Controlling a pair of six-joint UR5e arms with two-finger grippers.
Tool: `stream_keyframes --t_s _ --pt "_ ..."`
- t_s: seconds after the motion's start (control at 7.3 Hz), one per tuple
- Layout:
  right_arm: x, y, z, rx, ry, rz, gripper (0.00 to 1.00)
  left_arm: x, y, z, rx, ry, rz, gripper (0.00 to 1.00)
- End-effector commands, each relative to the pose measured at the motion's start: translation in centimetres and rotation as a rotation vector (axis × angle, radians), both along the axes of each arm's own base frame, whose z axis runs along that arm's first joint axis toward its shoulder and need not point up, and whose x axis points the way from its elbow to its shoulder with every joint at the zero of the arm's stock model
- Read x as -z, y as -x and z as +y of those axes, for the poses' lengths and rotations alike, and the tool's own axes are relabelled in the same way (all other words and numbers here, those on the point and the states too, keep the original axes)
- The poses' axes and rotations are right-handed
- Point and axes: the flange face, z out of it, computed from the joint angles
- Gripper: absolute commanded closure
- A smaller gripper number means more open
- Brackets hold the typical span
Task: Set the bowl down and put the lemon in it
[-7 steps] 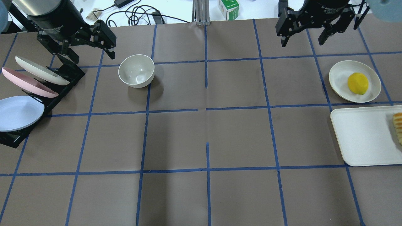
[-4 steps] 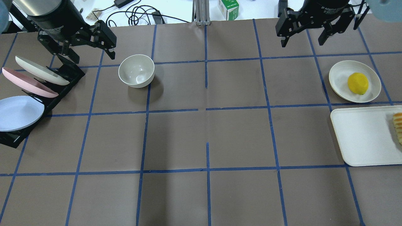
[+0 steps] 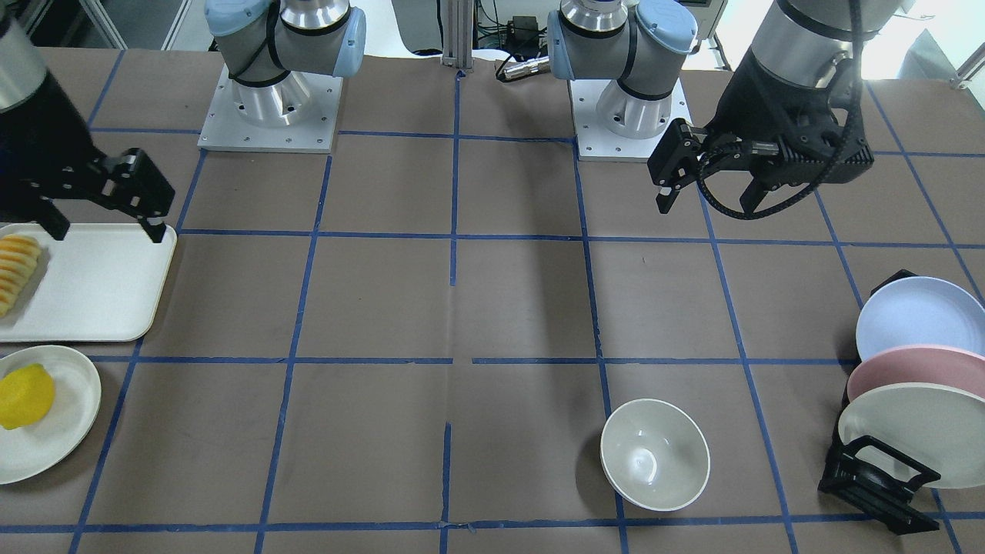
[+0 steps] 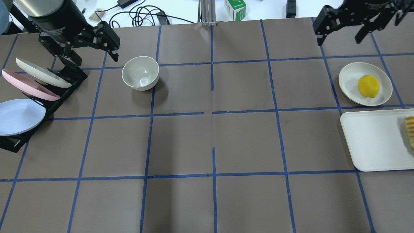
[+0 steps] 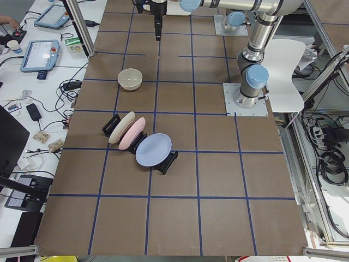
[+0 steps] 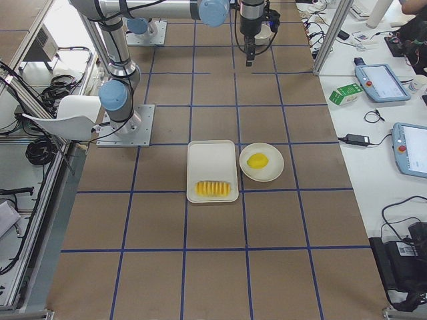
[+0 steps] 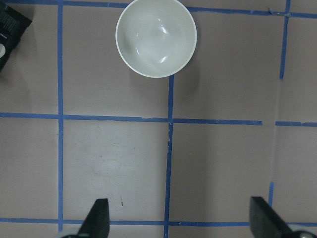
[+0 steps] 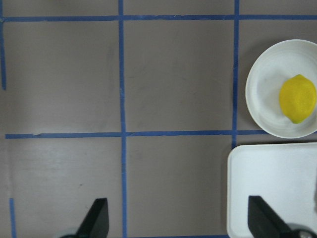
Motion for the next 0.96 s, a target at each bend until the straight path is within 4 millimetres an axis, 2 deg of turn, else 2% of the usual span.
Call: stream_keyframes --t_s 0.0,0.14,0.27,0.41,0.68,0.82 --pt "3.3 11.1 -1.5 -0.155 -0.053 -0.002 0.0 0.0 0.0 0.0 0.0 -0.001 0.0 0.0" --pt "5.8 16.1 -1.8 -0.134 -0.096 -0.027 0.0 0.0 0.0 0.0 0.002 0.0 0.0 0.0" --pt "9.6 21.2 -2.4 -0.13 -0.154 -0.027 0.0 0.0 0.0 0.0 0.0 0.0 0.0 0.0" --pt "13.7 25.2 -3.8 -0.113 -0.141 -0.017 0.0 0.1 0.0 0.0 0.0 -0.002 0.002 0.0" --pt "23.5 27.4 -6.7 -0.169 -0.138 -0.031 0.0 0.4 -0.4 -0.6 -0.007 0.001 0.007 0.0" --pt "26.8 26.9 -6.9 -0.176 -0.14 -0.055 0.0 1.1 -0.5 -1.1 -0.004 0.004 0.01 0.0"
